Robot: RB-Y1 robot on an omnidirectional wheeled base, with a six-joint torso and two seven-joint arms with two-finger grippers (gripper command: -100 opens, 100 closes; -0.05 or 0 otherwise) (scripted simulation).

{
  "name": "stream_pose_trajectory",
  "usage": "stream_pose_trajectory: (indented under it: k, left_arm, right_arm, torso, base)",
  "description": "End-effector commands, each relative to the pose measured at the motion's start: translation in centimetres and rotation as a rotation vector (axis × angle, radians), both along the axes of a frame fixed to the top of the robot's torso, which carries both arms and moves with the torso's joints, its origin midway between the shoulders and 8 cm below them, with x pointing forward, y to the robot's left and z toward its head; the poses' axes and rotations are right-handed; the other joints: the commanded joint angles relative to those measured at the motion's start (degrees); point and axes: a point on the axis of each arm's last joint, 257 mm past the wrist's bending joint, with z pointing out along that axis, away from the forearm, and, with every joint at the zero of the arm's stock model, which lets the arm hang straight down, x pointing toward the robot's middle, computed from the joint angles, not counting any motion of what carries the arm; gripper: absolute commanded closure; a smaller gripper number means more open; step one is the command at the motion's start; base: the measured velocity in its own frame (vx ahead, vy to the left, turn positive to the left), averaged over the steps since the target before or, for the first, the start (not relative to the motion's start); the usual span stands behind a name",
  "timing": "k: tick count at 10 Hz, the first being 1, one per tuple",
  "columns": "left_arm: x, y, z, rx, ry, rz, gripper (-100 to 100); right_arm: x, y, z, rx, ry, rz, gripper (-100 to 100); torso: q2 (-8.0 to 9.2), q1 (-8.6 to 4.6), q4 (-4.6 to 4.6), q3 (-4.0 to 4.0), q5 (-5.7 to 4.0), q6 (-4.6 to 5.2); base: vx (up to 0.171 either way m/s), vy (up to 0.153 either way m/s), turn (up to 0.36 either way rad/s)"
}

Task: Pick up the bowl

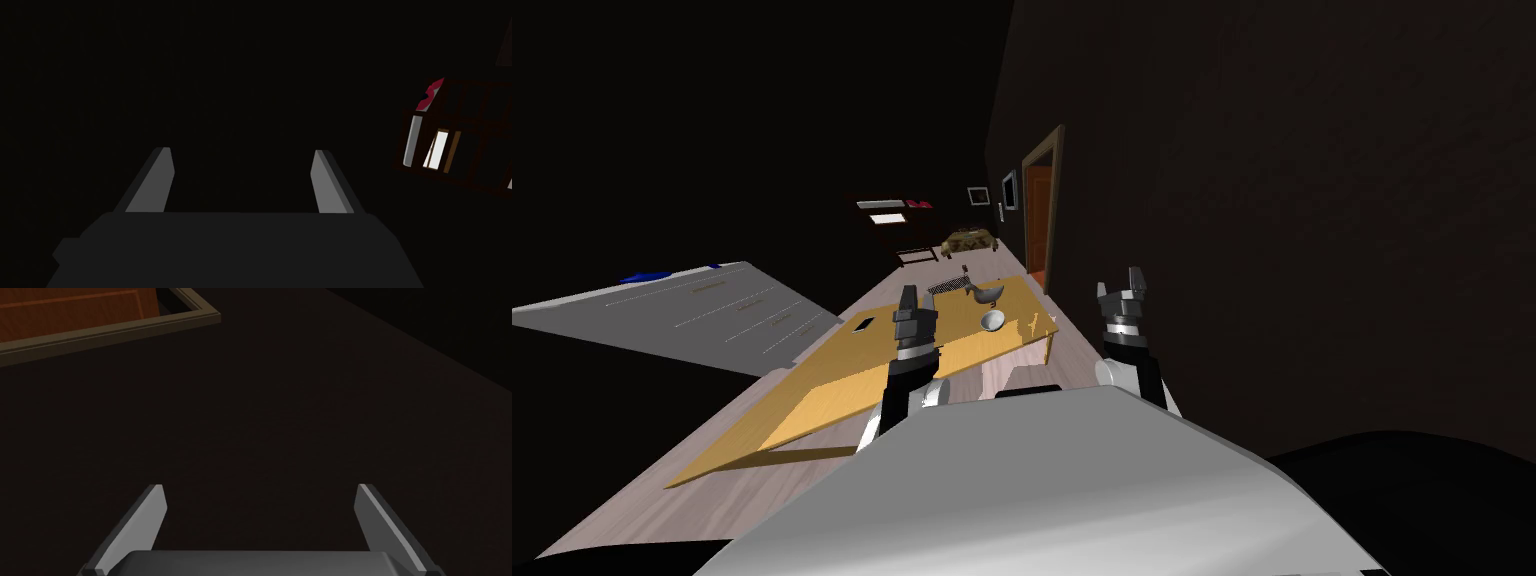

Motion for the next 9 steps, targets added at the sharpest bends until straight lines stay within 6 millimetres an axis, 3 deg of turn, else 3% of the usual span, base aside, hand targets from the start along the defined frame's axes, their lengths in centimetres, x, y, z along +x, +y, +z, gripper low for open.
stream_pose_trajectory:
  k: [1,6,9]
  left_arm:
    - [0.8,0.1,-1.0,0.023,0.04,-0.008,-100]
    - [3.5,1.6,-4.6,0.052,0.174,-0.002,-100]
    - [5.7,3.7,-8.1,0.063,0.298,0.023,-100]
  right_arm:
    - [0.0,0.0,0.0,0.0,0.0,0.0,0]
    - [0.0,0.0,0.0,0.0,0.0,0.0,0]
    - [0.0,0.0,0.0,0.0,0.0,0.0,0]
  torso:
    - [0.0,0.0,0.0,0.0,0.0,0.0]
    - [-0.03,-0.25,-0.01,-0.02,-0.06,0.01]
    - [-0.02,-0.2,-0.01,-0.01,-0.04,0.01]
  base:
    - [0.004,-0.023,-0.016]
    - [0.003,-0.057,-0.015]
    - [0.002,-0.06,-0.03]
